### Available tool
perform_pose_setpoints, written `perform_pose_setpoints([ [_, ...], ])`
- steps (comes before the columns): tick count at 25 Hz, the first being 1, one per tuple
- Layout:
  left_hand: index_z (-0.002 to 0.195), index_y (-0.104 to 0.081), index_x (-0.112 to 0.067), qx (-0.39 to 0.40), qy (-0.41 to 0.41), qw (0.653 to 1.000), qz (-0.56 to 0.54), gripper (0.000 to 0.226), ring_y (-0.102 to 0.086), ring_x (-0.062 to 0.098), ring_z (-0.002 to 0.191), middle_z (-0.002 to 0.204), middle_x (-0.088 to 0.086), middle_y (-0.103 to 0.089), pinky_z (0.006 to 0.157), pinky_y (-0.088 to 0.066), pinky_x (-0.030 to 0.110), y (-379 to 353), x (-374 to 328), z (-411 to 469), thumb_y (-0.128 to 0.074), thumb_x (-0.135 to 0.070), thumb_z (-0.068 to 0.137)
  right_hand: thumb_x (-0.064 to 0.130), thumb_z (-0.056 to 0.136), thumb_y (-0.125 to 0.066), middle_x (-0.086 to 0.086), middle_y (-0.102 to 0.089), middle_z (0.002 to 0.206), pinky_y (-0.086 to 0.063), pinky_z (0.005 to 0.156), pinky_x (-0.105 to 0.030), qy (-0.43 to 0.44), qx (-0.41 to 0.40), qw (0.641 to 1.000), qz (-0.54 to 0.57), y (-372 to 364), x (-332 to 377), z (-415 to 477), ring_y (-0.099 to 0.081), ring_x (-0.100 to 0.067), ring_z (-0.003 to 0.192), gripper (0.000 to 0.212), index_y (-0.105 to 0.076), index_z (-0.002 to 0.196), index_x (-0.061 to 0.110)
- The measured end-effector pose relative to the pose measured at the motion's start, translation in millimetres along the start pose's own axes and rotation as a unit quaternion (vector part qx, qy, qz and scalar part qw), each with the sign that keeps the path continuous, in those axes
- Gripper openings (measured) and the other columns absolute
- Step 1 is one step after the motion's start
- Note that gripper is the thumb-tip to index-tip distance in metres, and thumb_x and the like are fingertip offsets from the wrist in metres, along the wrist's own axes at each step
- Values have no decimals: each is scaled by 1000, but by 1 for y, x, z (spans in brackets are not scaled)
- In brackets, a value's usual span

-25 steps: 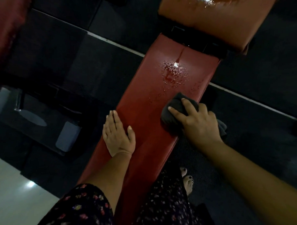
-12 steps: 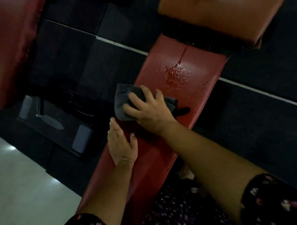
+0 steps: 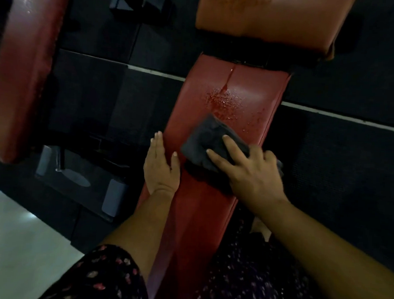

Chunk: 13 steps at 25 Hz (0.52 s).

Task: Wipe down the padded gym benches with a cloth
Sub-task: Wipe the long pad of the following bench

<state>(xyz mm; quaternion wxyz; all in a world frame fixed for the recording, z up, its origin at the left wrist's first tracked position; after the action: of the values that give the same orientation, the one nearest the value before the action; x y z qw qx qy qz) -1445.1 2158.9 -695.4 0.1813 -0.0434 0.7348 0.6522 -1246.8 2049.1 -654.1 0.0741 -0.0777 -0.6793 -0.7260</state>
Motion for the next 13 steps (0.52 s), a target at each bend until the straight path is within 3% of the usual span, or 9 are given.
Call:
perform_pose_setpoints([
  [4, 153, -30, -11, -11, 4, 1000, -6, 69, -34, 27, 143, 154, 10, -39, 113, -29, 39, 3, -3, 0, -30, -44, 92, 22, 73, -72, -13, -44, 144, -44, 64, -47, -52, 16, 998, -23, 18, -34, -38, -51, -40, 82, 71, -49, 140, 34],
  [7, 152, -32, -10, -14, 2, 1000, -2, 70, -36, 30, 142, 152, 12, -42, 112, -32, 45, 1, -3, 1, -30, -45, 91, 25, 77, -72, -10, -39, 148, -43, 67, -46, -158, 34, 985, -66, 32, -61, -15, -50, -40, 86, 70, -47, 141, 38],
  [11, 151, -33, -8, -14, -13, 1000, 1, 72, -46, 35, 132, 148, 17, -44, 104, -42, 53, 3, -5, 1, -32, -46, 90, 36, 90, -58, -5, -9, 161, -43, 82, -49, -221, 101, 968, -62, 35, -73, 38, -44, -40, 112, 71, -19, 149, 44],
  [13, 152, -31, -6, -7, -24, 1000, 8, 75, -47, 36, 130, 149, 18, -42, 101, -42, 52, 2, -6, 3, -32, -48, 89, 46, 87, -59, -4, 2, 162, -41, 88, -54, -232, 141, 962, -12, 27, -75, 48, -36, -44, 123, 75, -16, 148, 39],
])
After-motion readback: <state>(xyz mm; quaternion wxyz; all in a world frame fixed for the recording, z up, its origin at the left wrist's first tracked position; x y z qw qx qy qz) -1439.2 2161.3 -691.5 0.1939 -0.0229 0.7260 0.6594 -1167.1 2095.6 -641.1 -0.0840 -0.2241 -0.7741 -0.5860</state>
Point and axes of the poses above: each hand's wrist, its own z-axis towards the middle knuckle, its own y-axis out of the back of the hand, x = y × z, the point moved 5 cm from there along z, towards the middle knuckle
